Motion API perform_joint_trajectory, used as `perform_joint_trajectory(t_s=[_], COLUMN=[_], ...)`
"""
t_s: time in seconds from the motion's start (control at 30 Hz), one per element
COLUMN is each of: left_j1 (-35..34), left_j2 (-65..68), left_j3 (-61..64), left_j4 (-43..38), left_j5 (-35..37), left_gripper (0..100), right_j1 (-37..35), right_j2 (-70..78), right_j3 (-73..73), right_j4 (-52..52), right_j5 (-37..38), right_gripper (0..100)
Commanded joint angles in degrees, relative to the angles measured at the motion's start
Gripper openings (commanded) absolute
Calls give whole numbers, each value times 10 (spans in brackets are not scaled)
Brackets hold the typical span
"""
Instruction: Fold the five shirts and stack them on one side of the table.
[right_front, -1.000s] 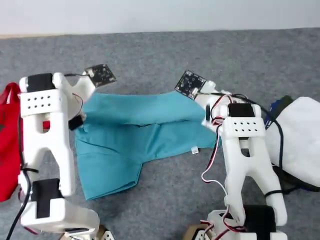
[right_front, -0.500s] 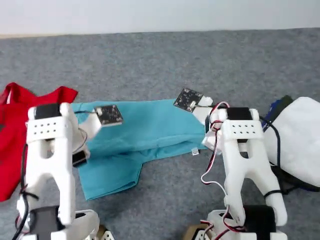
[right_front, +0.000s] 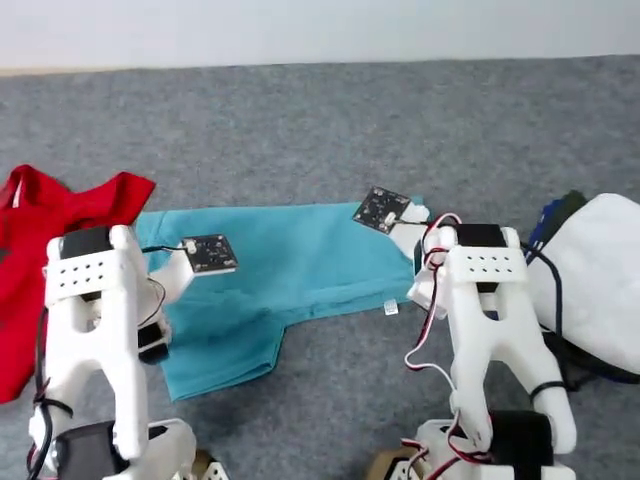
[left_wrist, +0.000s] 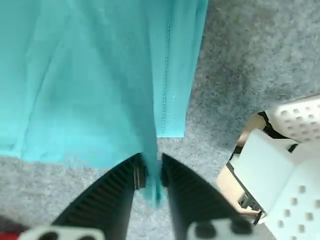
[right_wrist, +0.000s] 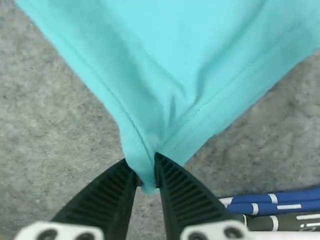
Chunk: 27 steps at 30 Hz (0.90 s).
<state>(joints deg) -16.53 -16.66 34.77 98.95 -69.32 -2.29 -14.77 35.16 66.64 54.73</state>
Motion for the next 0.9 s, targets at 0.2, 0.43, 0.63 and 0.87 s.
perform_joint_trajectory(t_s=[0.2,0.43,0.63,0.87], left_j1=[-14,-12,11,84], left_j2=[-21,-20,-16,29], left_j3=[-15,-140,-183,-160], left_j4=[14,-21,-164,-254], left_j5=[-3,91,321,512], left_gripper=[118,112,6,6], right_j1=[51,41,14,-2], right_j2=[-30,-23,16,166], right_j3=[-66,-148,-151,-239], right_j4=[-2,-60,-134,-166], right_j5=[-97,-215,-312,-326], right_gripper=[231,230,113,11])
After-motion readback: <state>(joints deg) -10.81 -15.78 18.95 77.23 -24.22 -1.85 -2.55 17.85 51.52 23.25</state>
